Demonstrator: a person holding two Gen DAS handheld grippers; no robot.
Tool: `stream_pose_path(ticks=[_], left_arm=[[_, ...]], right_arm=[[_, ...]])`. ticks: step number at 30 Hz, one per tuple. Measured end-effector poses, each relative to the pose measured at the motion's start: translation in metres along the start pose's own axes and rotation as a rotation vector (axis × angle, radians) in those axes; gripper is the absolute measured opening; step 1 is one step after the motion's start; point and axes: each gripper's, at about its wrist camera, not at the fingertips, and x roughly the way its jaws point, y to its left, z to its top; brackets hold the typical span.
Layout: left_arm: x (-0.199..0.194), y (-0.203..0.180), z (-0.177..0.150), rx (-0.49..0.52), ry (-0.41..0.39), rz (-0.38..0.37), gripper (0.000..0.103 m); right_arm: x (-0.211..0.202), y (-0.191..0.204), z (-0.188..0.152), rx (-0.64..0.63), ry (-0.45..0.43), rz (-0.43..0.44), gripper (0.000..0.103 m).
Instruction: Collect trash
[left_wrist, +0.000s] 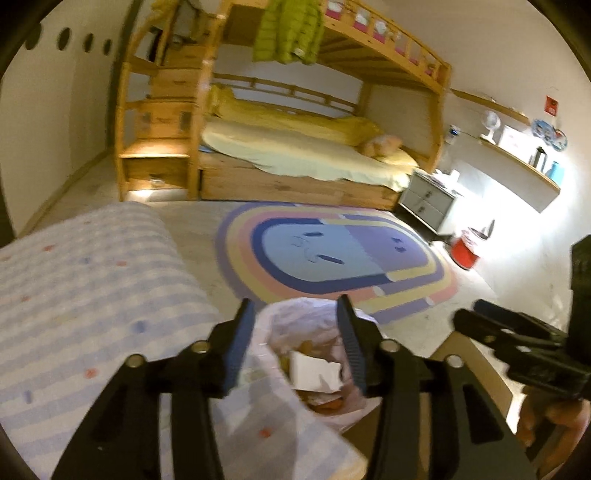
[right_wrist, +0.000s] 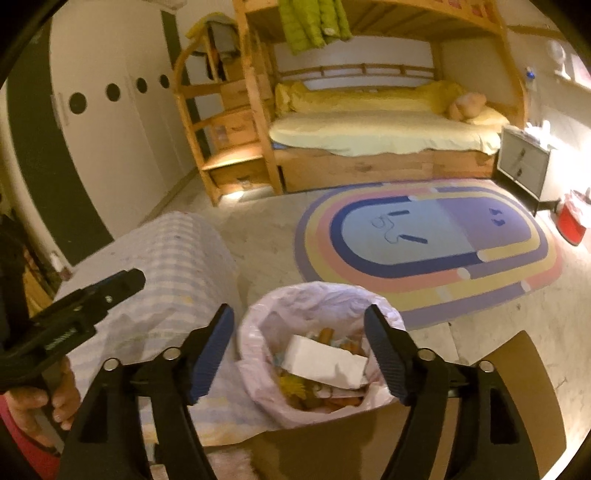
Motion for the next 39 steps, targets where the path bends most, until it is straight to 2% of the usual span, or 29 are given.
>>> stream_pose_path(ticks=[2,5,9,13,19,25,29,35,39], left_arm=[[-0.021,0.011,-0.002,-0.016,-0.021,0.034,0.057],[-0.055,0.027,-0.009,-0.035,-0.041,0.107,0.067],[-0.105,0.05,-0.024,-0.062,-0.037,0.242,0.077],[-0.155,0.066,-0.038,-0.113,-0.039,0.35,0.096],[-0.218,0.067,-0.056,-0.162,-0.021,0.455,0.096],[-0.263,0.062,-0.071,-0.195,0.027,0.658,0.096],[-0.289,0.061,-0.081,-0.215,0.055,0.75,0.096],[-0.315,0.073,-0.092,-0.249,0.064,0.824,0.096],[-0.32,0.074,-0.094,-0.255,0.056,0.837,0.096]], right_arm=[[-0.015,0.013,-0.001,-0.012,-0.011,0.035,0.085],[-0.029,0.028,-0.002,-0.032,-0.007,0.078,0.088],[-0.047,0.061,-0.003,-0.079,0.005,0.158,0.09],[-0.062,0.09,-0.005,-0.113,0.008,0.234,0.092],[-0.088,0.136,-0.006,-0.183,0.003,0.331,0.095],[-0.12,0.173,-0.011,-0.299,0.011,0.347,0.095],[-0.141,0.185,-0.018,-0.338,0.01,0.343,0.095],[-0.157,0.191,-0.026,-0.383,-0.004,0.322,0.095],[-0.155,0.19,-0.027,-0.385,0.002,0.318,0.095]])
